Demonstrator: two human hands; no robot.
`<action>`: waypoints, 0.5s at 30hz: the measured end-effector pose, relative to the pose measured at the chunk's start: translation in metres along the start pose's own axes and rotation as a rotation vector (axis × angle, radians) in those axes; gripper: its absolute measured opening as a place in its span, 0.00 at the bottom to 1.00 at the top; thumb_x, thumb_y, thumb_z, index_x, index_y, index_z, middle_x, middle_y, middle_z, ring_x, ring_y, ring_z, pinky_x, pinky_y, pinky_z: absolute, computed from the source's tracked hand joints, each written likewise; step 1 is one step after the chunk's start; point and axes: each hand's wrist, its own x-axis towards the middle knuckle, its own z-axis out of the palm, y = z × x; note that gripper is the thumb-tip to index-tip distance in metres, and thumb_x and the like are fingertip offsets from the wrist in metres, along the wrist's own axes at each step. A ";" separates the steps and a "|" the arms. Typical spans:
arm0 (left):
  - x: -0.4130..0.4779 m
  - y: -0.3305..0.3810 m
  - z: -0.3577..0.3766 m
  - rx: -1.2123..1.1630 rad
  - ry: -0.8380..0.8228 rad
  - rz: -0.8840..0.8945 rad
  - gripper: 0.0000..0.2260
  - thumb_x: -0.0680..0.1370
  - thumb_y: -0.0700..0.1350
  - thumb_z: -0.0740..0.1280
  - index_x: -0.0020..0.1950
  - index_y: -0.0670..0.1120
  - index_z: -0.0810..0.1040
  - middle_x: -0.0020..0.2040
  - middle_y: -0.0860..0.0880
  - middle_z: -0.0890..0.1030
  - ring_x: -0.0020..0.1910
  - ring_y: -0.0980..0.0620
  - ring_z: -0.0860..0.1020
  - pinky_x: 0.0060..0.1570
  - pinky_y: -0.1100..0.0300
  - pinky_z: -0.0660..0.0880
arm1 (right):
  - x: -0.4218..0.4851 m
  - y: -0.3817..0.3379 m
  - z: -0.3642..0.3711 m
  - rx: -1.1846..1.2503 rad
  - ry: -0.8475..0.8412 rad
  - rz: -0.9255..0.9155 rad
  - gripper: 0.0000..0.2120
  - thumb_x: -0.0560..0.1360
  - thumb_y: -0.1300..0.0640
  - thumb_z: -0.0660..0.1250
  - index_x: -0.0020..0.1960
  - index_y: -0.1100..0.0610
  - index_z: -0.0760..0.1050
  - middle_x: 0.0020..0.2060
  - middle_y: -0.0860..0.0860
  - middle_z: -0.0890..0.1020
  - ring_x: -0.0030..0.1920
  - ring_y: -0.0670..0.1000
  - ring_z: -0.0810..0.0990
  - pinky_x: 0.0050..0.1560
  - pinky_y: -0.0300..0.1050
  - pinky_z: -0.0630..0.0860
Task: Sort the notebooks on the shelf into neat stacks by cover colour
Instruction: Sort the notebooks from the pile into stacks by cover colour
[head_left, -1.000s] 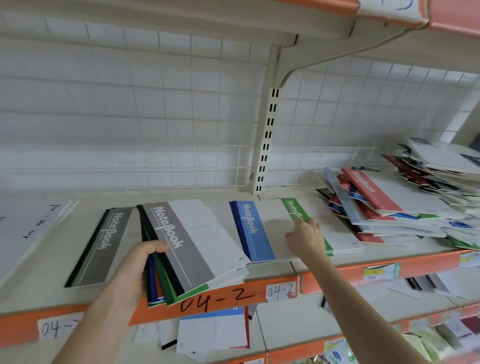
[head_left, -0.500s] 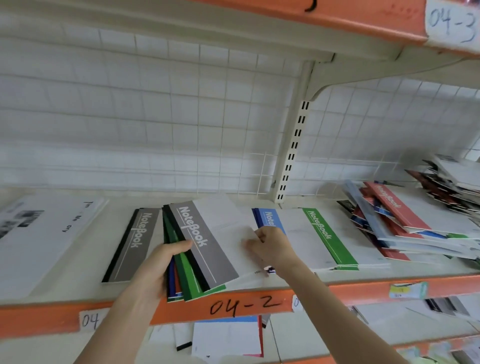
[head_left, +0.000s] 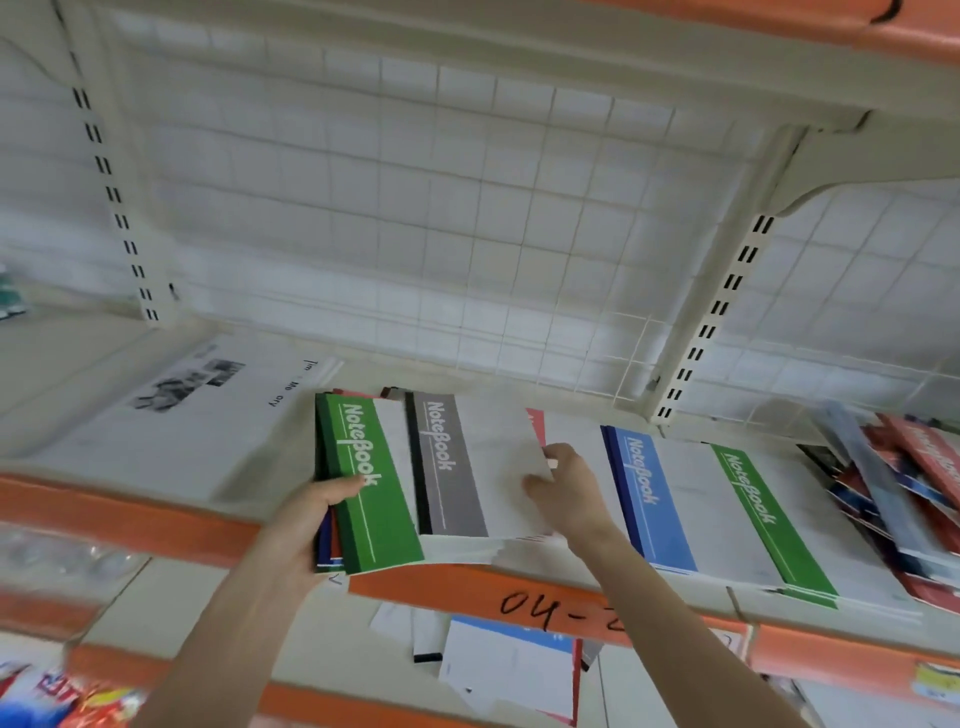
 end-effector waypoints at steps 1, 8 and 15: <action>0.002 0.002 -0.006 -0.012 0.003 0.001 0.04 0.78 0.37 0.61 0.49 0.41 0.75 0.37 0.42 0.82 0.36 0.44 0.81 0.30 0.52 0.77 | 0.002 0.000 0.001 -0.048 0.021 -0.005 0.18 0.76 0.64 0.60 0.65 0.60 0.66 0.53 0.55 0.78 0.52 0.57 0.78 0.51 0.51 0.78; 0.013 0.034 -0.064 0.009 0.007 0.006 0.05 0.78 0.37 0.61 0.52 0.40 0.75 0.39 0.40 0.82 0.35 0.43 0.80 0.21 0.57 0.76 | 0.009 -0.011 0.014 -0.484 0.165 0.010 0.13 0.77 0.60 0.59 0.61 0.63 0.69 0.56 0.59 0.76 0.48 0.55 0.74 0.44 0.42 0.69; 0.019 0.067 -0.111 0.022 -0.016 0.012 0.06 0.78 0.38 0.60 0.44 0.40 0.75 0.26 0.45 0.81 0.22 0.50 0.79 0.16 0.60 0.73 | -0.001 -0.037 0.061 -0.666 0.151 0.081 0.13 0.78 0.54 0.59 0.57 0.61 0.71 0.44 0.54 0.77 0.36 0.50 0.74 0.36 0.40 0.68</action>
